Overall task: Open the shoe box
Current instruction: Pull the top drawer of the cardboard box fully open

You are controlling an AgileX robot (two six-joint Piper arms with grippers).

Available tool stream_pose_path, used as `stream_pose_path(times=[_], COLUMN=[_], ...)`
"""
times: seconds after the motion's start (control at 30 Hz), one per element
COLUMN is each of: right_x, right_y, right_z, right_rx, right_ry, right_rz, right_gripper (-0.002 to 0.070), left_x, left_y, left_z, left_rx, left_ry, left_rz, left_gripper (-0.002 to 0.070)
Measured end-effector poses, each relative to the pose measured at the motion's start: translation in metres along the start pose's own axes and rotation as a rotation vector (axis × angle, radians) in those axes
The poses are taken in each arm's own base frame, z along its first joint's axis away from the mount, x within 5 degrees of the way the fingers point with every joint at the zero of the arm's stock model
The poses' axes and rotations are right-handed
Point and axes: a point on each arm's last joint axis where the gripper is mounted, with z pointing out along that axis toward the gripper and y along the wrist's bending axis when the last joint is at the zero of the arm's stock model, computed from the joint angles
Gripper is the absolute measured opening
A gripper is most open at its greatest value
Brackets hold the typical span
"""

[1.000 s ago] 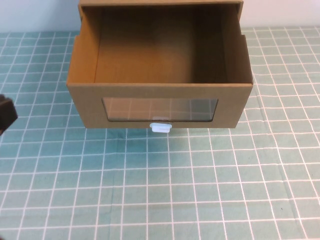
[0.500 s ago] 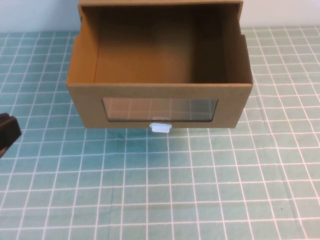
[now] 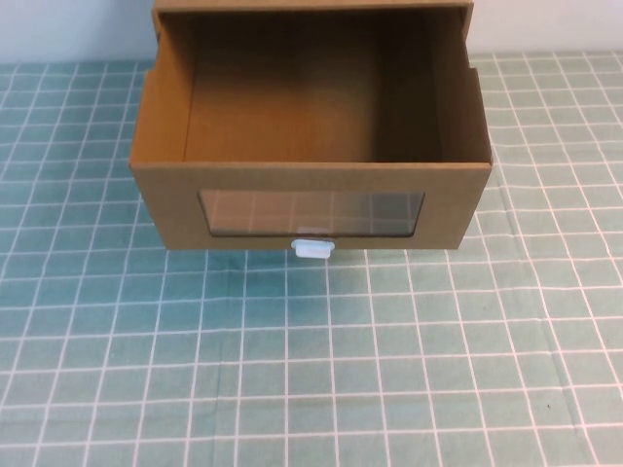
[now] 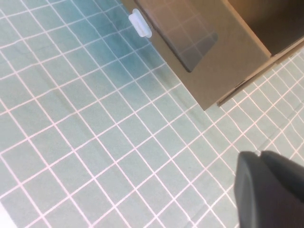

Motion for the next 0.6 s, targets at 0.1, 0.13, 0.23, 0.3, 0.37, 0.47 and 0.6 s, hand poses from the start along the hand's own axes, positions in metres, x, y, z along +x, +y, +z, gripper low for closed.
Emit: stream_pose_path(times=[0.1,0.13,0.23,0.3,0.37,0.47,0.6], right_x=[0.000,0.000,0.000,0.001,0.001,0.001,0.001], right_y=[0.000,0.001,0.002,0.003,0.003,0.003,0.003], right_z=[0.000,0.000,0.000,0.000,0.000,0.000,0.000], right_rx=[-0.005,-0.010,-0.025,-0.030,-0.034,-0.034,-0.034], right_ry=[0.001,0.002,0.005,0.006,0.007,0.007,0.009], right_rz=[0.003,0.006,0.015,0.018,0.020,0.020,0.020], right_gripper=[-0.0013,-0.0013,-0.0013,-0.0013,-0.0014,-0.0013,-0.0013], left_x=[0.037,0.051,0.086,0.104,0.121,0.142,0.149], left_y=[0.005,0.006,0.008,0.008,0.007,0.007,0.006], left_z=[-0.003,-0.004,-0.005,-0.004,-0.002,0.002,0.002], left_rx=[-0.118,-0.154,-0.223,-0.239,-0.243,-0.243,-0.238], left_ry=[0.014,0.035,0.072,0.080,0.096,0.141,0.183], left_rz=[-0.044,-0.053,-0.067,-0.075,-0.079,-0.086,-0.092], left_gripper=[-0.0005,-0.0005,-0.0005,-0.0005,-0.0005,-0.0005,-0.0005])
